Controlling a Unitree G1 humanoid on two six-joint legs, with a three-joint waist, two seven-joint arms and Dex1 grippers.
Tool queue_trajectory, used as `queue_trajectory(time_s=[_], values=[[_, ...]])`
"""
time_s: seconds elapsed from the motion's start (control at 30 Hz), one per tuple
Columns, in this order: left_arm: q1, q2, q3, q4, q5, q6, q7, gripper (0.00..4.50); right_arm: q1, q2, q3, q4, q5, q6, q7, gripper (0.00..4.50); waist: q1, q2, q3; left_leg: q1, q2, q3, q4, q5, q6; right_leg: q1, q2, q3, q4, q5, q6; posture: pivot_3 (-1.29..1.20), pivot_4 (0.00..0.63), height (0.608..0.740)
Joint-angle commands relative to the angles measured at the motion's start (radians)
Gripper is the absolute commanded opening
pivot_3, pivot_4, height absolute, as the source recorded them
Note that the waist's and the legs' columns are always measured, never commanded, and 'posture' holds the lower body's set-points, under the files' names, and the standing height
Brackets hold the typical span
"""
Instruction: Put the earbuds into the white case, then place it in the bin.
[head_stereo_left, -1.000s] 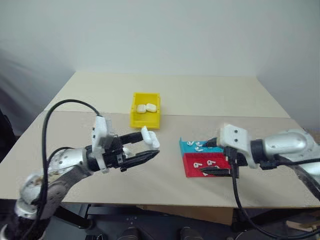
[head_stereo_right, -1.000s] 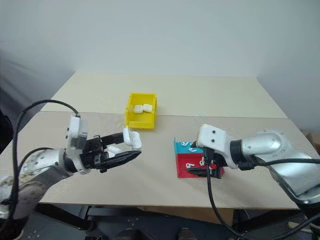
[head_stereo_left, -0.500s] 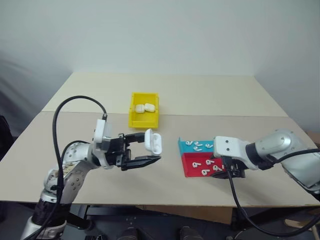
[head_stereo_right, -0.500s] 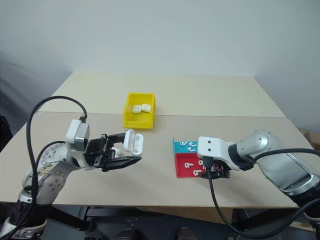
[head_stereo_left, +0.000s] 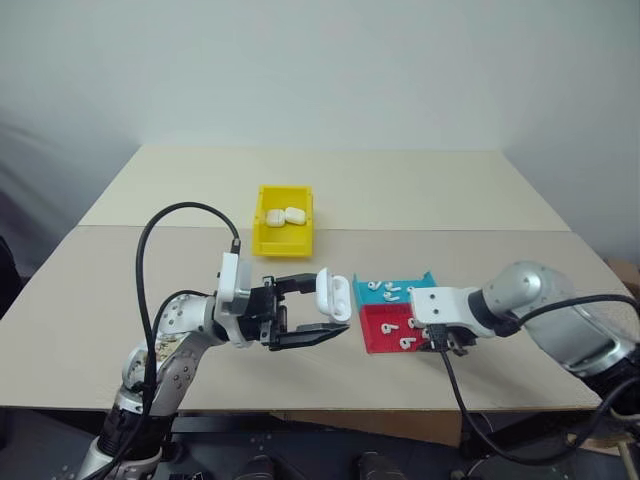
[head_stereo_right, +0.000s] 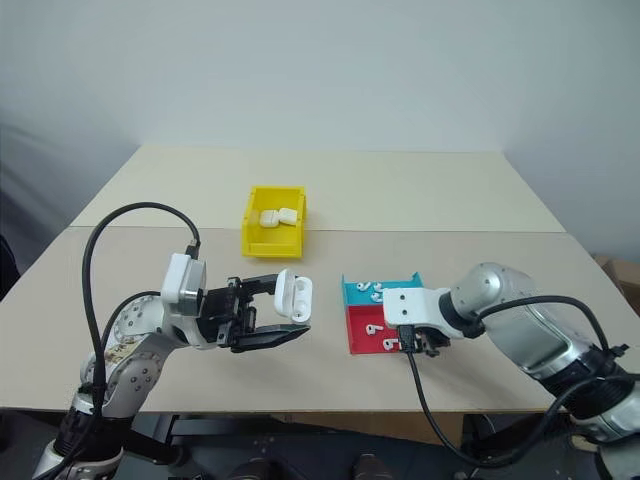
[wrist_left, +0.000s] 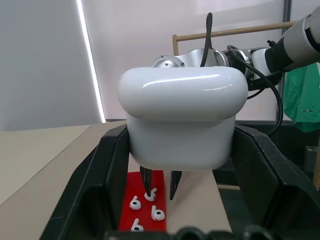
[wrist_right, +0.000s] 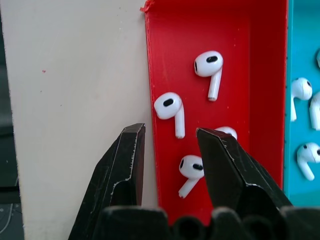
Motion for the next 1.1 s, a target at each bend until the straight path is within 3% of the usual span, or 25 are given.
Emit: queue_trajectory(time_s=[0.03,0.63,0.73,0.83,1.1], values=[[0.014,0.002,0.017,-0.048,0.001,-0.016,0.013,2.77,-0.032,0.025,0.003,0.026,-0.041,-0.052,0.033,2.05,0.0,0.0,0.0,0.0,0.0,0.0,0.0,0.0,0.0,0.0,0.0,0.0,0.0,0.0,0.0,0.0,0.15,0.74],[0.046,0.018,0.028,-0.094,0.005,-0.001,0.052,2.77,-0.012,0.102,0.022,0.101,-0.151,-0.157,0.076,2.05,0.001,0.0,0.0,0.0,0.0,0.0,0.0,0.0,0.0,0.0,0.0,0.0,0.0,0.0,0.0,0.0,0.15,0.74],[0.052,0.023,0.029,-0.104,0.002,0.003,0.06,2.77,-0.006,0.106,0.016,0.102,-0.152,-0.162,0.081,1.49,0.002,0.0,0.0,0.0,0.0,0.0,0.0,0.0,0.0,0.0,0.0,0.0,0.0,0.0,0.0,0.0,0.15,0.74],[0.057,0.03,0.035,-0.111,-0.002,0.01,0.066,2.77,0.0,0.107,0.012,0.092,-0.149,-0.158,0.085,0.64,0.002,0.0,0.0,0.0,0.0,0.0,0.0,0.0,0.0,0.0,0.0,0.0,0.0,0.0,0.0,0.0,0.15,0.74],[0.056,0.032,0.032,-0.113,-0.007,0.012,0.07,2.77,0.014,0.096,-0.035,0.035,-0.109,-0.097,0.091,0.62,0.002,0.0,0.0,0.0,0.0,0.0,0.0,0.0,0.0,0.0,0.0,0.0,0.0,0.0,0.0,0.0,0.15,0.74]])
